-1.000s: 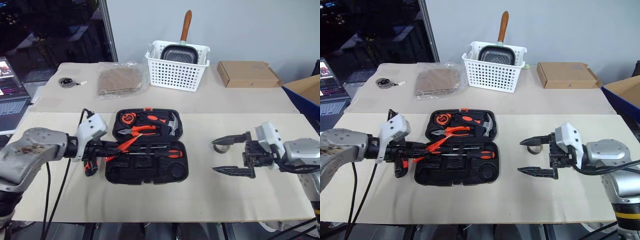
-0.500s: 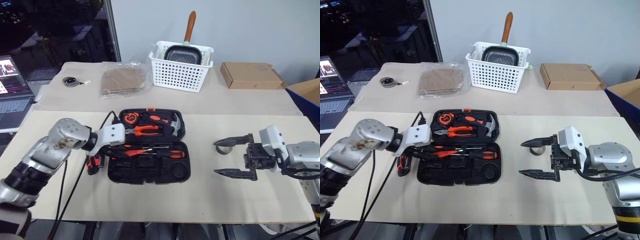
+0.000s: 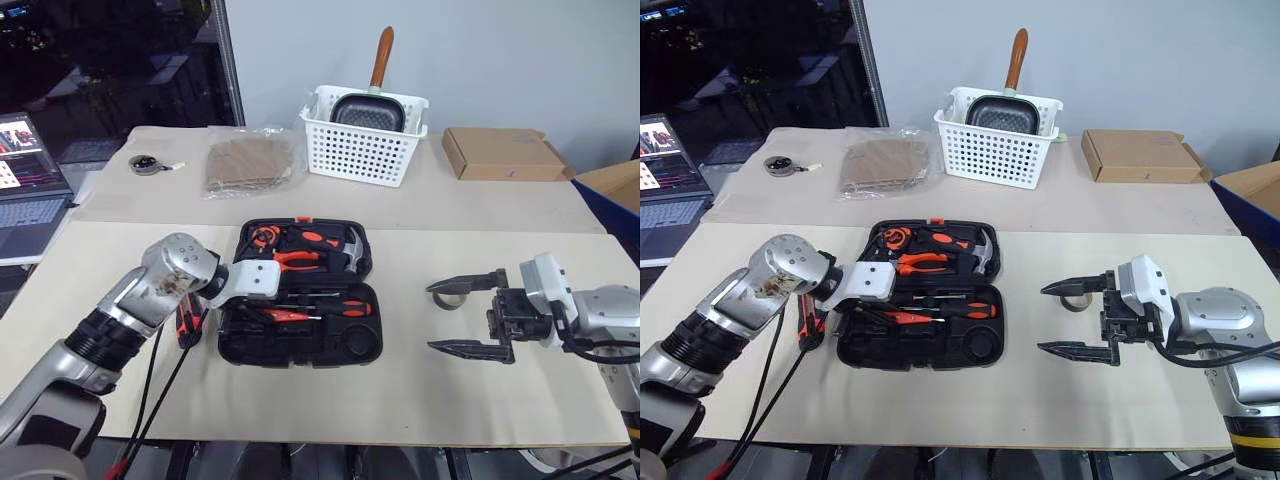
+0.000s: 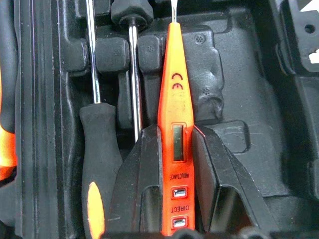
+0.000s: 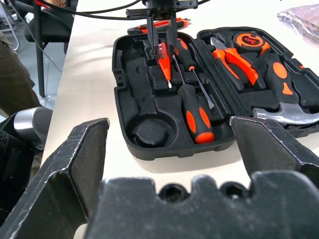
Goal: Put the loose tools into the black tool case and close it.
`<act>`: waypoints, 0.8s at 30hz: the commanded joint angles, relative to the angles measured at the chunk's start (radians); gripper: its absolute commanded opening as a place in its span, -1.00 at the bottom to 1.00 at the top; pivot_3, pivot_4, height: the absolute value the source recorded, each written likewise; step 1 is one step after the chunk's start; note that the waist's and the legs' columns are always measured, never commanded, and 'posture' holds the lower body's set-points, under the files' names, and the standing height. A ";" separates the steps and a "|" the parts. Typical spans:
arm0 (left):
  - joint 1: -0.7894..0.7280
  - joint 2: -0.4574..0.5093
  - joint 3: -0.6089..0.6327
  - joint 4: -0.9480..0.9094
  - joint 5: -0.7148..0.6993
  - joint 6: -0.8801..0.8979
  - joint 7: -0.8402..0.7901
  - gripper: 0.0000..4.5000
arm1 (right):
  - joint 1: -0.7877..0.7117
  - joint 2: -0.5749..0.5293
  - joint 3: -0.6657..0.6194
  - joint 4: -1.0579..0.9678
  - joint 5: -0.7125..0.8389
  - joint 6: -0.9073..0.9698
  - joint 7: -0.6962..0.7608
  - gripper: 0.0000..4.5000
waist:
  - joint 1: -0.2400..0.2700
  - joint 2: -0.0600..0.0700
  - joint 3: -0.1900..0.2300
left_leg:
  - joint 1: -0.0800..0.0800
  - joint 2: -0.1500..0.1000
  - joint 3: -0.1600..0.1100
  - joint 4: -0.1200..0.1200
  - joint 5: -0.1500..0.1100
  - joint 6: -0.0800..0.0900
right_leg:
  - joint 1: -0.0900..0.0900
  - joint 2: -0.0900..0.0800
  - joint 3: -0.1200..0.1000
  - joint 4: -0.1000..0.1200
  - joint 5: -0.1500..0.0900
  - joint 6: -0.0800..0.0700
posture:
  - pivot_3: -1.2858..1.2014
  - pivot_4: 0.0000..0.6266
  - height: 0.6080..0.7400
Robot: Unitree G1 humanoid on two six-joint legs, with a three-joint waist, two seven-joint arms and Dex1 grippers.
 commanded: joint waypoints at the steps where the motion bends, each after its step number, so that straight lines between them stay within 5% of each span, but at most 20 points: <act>1: -0.006 0.007 -0.002 -0.048 0.021 0.083 -0.017 -0.82 | 0.008 -0.001 -0.042 -0.033 0.022 -0.022 -0.006 1.00 | 0.000 0.000 0.000 | 0.000 0.000 0.000 0.000 0.000 0.000 | 0.000 0.000 0.000 0.000 0.000 0.000 | 0.03 -0.52 1.00; 10: 0.030 0.066 0.003 -0.124 0.032 0.143 -0.050 -0.82 | -0.002 0.007 -0.024 -0.021 0.014 -0.033 -0.010 1.00 | -0.011 0.000 0.000 | 0.000 0.000 0.000 0.000 0.000 0.001 | 0.000 0.001 0.001 0.000 0.000 0.001 | 0.03 -0.52 1.00; 12: 0.033 0.058 0.015 -0.121 0.033 0.139 -0.034 -0.37 | -0.005 0.009 -0.021 -0.018 0.012 -0.035 -0.009 1.00 | -0.013 0.000 0.000 | 0.000 0.000 0.000 0.000 -0.001 0.001 | 0.000 0.001 0.001 0.000 0.000 0.001 | 0.03 -0.52 1.00; 17: 0.038 0.051 0.129 -0.169 -0.063 0.201 -0.018 0.39 | 0.003 0.008 -0.026 -0.025 0.017 -0.037 -0.009 1.00 | -0.009 0.000 0.000 | -0.001 0.000 0.000 0.001 -0.001 0.001 | 0.000 0.000 0.001 0.000 -0.001 0.001 | 0.03 -0.52 1.00; 21: 0.085 0.027 0.332 -0.230 -0.246 0.304 0.015 0.39 | 0.017 0.007 -0.036 -0.029 0.020 -0.038 -0.011 1.00 | -0.009 0.001 0.000 | -0.001 0.001 0.000 0.003 -0.001 0.002 | 0.000 0.000 0.001 0.000 0.000 0.001 | 0.03 -0.52 1.00; 24: 0.181 -0.005 0.435 -0.274 -0.294 0.289 0.087 0.07 | 0.020 0.008 -0.038 -0.026 0.019 -0.040 -0.015 1.00 | -0.011 0.001 -0.001 | -0.001 0.002 0.000 0.003 -0.001 0.002 | 0.000 0.000 0.001 0.000 -0.001 0.001 | 0.03 -0.52 1.00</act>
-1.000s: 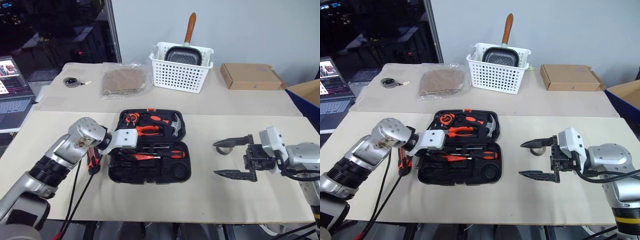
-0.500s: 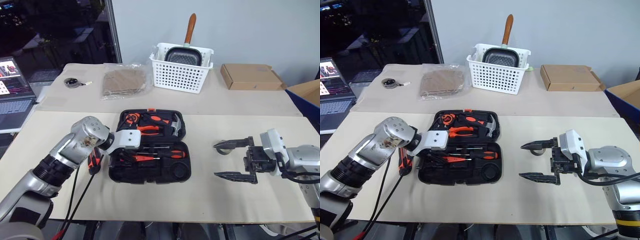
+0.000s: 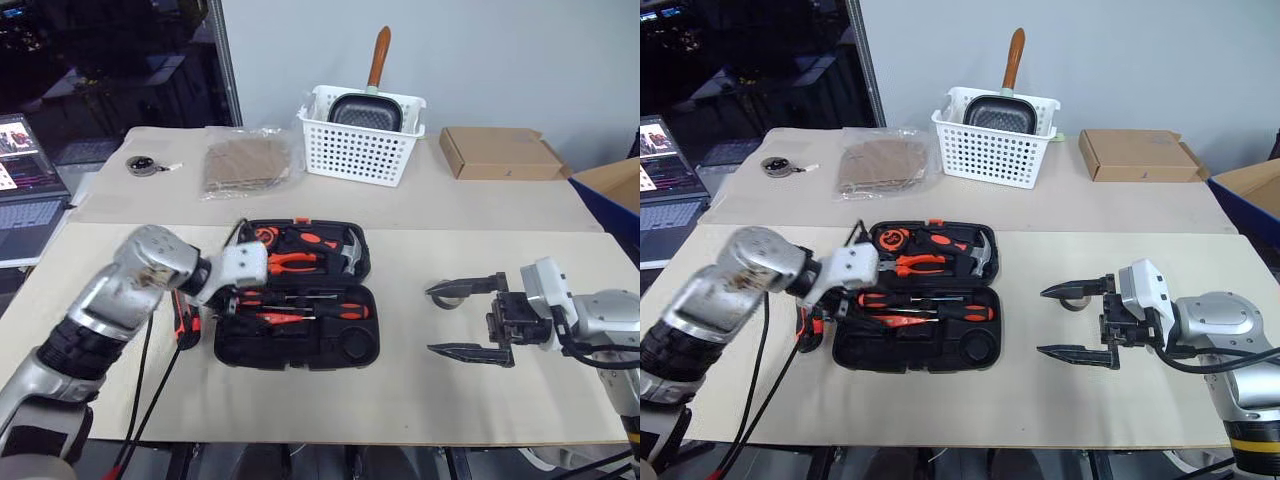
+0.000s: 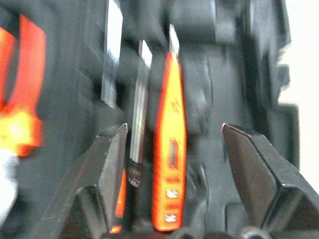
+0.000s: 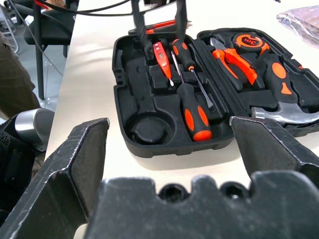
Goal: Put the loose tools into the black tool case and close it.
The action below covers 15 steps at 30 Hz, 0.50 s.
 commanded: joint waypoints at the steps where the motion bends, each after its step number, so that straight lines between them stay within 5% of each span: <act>1: 0.139 -0.056 0.134 -0.071 -0.071 -0.020 0.121 -0.09 | -0.006 0.005 -0.034 -0.018 0.014 -0.020 -0.014 1.00 | -0.003 0.001 -0.001 | 0.000 0.000 0.000 0.000 0.000 0.000 | 0.000 0.000 0.000 0.000 0.000 0.000 | 0.03 -0.52 1.00; 7: 0.335 -0.181 0.107 -0.078 -0.002 -0.174 0.302 -1.00 | -0.014 0.001 -0.034 -0.017 0.019 -0.013 -0.022 1.00 | 0.001 0.003 -0.002 | 0.000 0.000 0.000 0.002 0.000 0.000 | 0.001 -0.001 0.001 0.001 0.000 0.001 | 0.03 -0.52 1.00; 15: 0.403 -0.210 0.032 0.041 0.072 -0.264 0.385 -1.00 | -0.009 -0.014 -0.048 -0.030 0.024 0.002 -0.028 1.00 | 0.010 0.006 -0.004 | 0.003 0.000 0.001 0.002 0.000 0.000 | 0.004 -0.002 0.001 0.000 0.002 0.001 | 0.03 -0.52 1.00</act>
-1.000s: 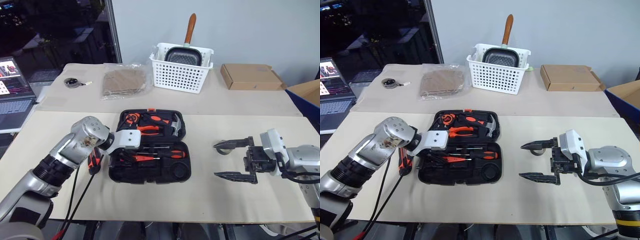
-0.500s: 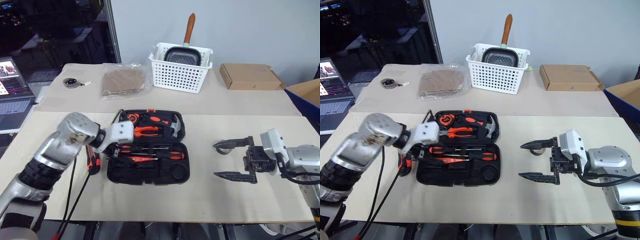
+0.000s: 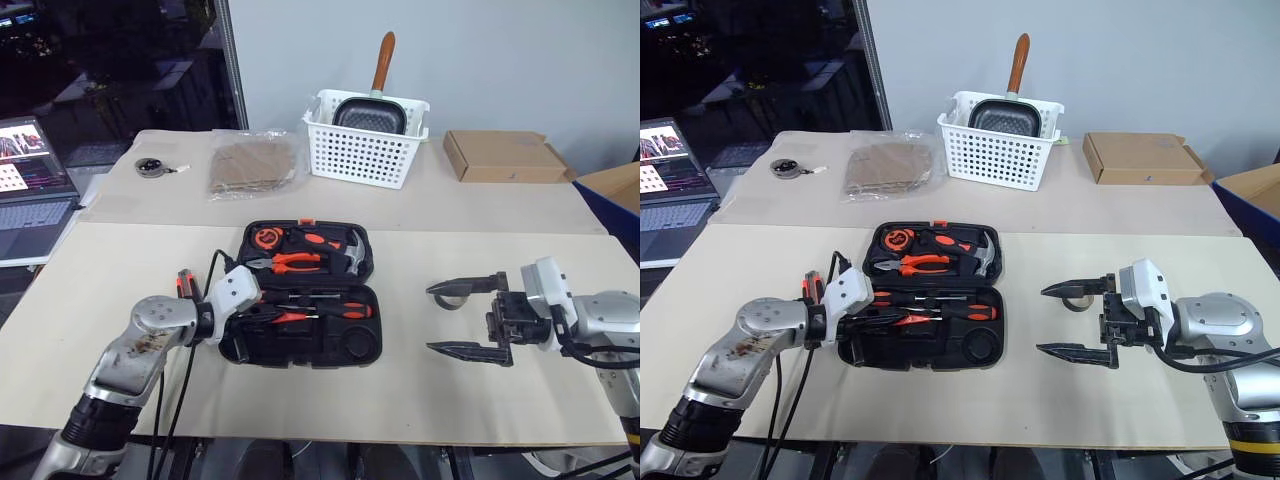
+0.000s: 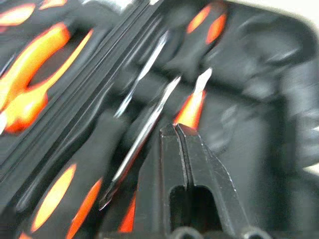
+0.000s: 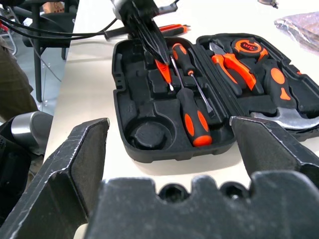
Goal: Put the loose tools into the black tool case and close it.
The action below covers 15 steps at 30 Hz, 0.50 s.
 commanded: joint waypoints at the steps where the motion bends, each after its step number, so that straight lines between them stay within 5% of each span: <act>1: 0.038 0.006 -0.029 0.022 0.015 -0.006 0.007 -1.00 | 0.003 -0.021 -0.050 -0.035 0.023 0.003 -0.005 1.00 | -0.001 0.001 -0.001 | 0.000 0.000 0.000 0.000 0.000 0.000 | 0.000 0.000 0.000 0.000 0.000 0.000 | 0.03 -0.52 1.00; 15: 0.161 0.075 -0.127 0.112 0.220 -0.314 0.076 -1.00 | 0.025 -0.018 -0.053 -0.054 0.023 0.013 -0.025 1.00 | -0.003 0.012 -0.013 | 0.002 0.000 0.001 0.000 -0.001 0.001 | 0.003 0.000 0.001 0.000 0.000 0.000 | 0.03 -0.52 1.00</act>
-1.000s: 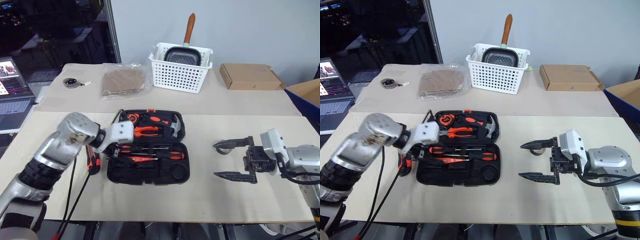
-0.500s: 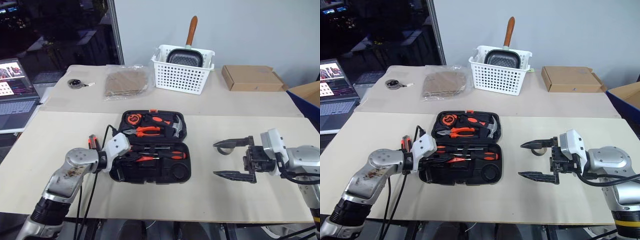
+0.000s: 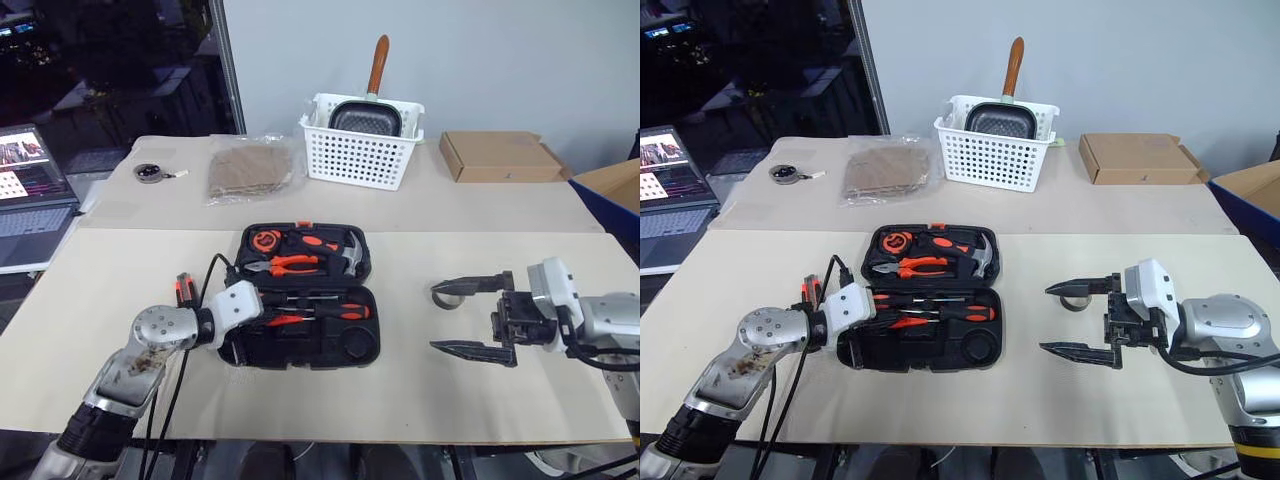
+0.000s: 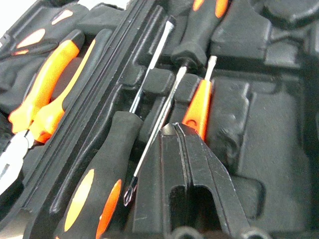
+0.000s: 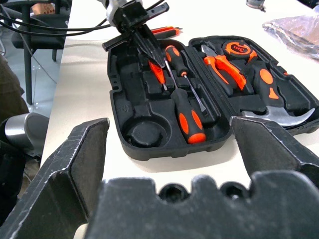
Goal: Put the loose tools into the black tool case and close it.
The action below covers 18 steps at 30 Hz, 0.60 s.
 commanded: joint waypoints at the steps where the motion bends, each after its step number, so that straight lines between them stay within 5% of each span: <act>1: 0.069 0.021 -0.066 0.096 0.095 -0.015 0.017 -1.00 | 0.001 -0.010 -0.026 -0.031 0.017 0.006 -0.007 1.00 | 0.000 0.001 -0.002 | 0.001 0.000 0.000 0.000 0.000 0.000 | 0.001 0.000 0.000 0.000 0.000 0.000 | 0.03 -0.52 1.00; 4: 0.081 0.034 -0.058 0.113 0.123 -0.050 0.039 -1.00 | 0.001 -0.010 -0.023 -0.032 0.017 0.008 -0.009 1.00 | -0.001 -0.001 -0.001 | 0.013 0.000 0.000 -0.002 0.000 0.000 | 0.013 0.000 0.000 -0.002 -0.001 0.001 | 0.03 -0.52 1.00; 14: 0.085 0.039 -0.030 0.142 0.173 -0.076 0.125 -1.00 | -0.012 -0.007 -0.011 -0.031 0.013 0.012 -0.014 1.00 | 0.003 0.007 -0.006 | 0.014 0.001 0.001 -0.005 0.000 0.000 | 0.015 -0.003 0.004 -0.004 -0.005 0.008 | 0.03 -0.52 1.00; 18: 0.110 -0.011 0.043 0.070 0.018 -0.037 0.106 -1.00 | -0.015 -0.006 -0.006 -0.033 0.012 0.013 -0.017 1.00 | 0.004 0.007 -0.006 | 0.014 0.001 0.001 -0.006 0.000 0.000 | 0.014 -0.003 0.004 -0.004 -0.005 0.008 | 0.03 -0.52 1.00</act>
